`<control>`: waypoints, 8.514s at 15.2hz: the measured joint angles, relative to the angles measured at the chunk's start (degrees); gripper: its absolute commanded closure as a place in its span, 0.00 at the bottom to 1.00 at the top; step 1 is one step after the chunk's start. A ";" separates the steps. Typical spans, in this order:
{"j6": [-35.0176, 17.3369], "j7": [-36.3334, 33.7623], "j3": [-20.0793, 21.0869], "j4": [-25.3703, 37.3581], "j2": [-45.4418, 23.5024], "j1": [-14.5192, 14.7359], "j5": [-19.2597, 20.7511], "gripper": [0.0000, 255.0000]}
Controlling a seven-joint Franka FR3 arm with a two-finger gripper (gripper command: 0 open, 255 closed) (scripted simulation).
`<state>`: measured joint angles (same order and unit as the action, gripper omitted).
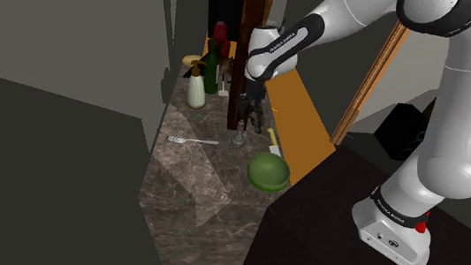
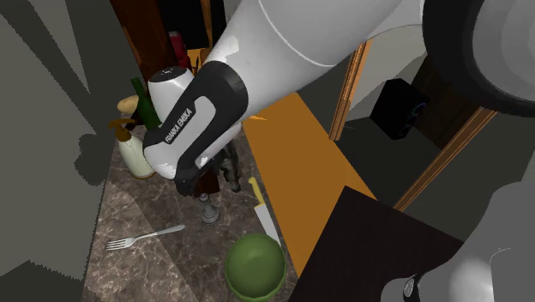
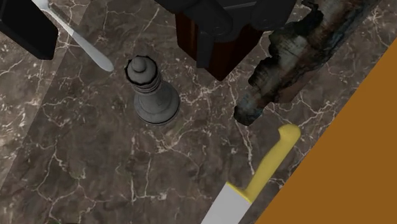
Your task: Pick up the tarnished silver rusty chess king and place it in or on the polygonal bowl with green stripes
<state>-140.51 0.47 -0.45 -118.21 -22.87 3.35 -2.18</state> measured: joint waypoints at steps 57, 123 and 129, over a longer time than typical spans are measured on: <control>9.44 -0.39 0.49 7.81 1.03 0.48 -0.02 1.00; -22.46 13.82 7.20 10.30 -24.11 4.57 2.02 0.00; -23.68 13.97 6.87 14.56 -29.50 5.12 2.30 0.00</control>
<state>-164.19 14.44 6.42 -103.65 -52.37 8.47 0.12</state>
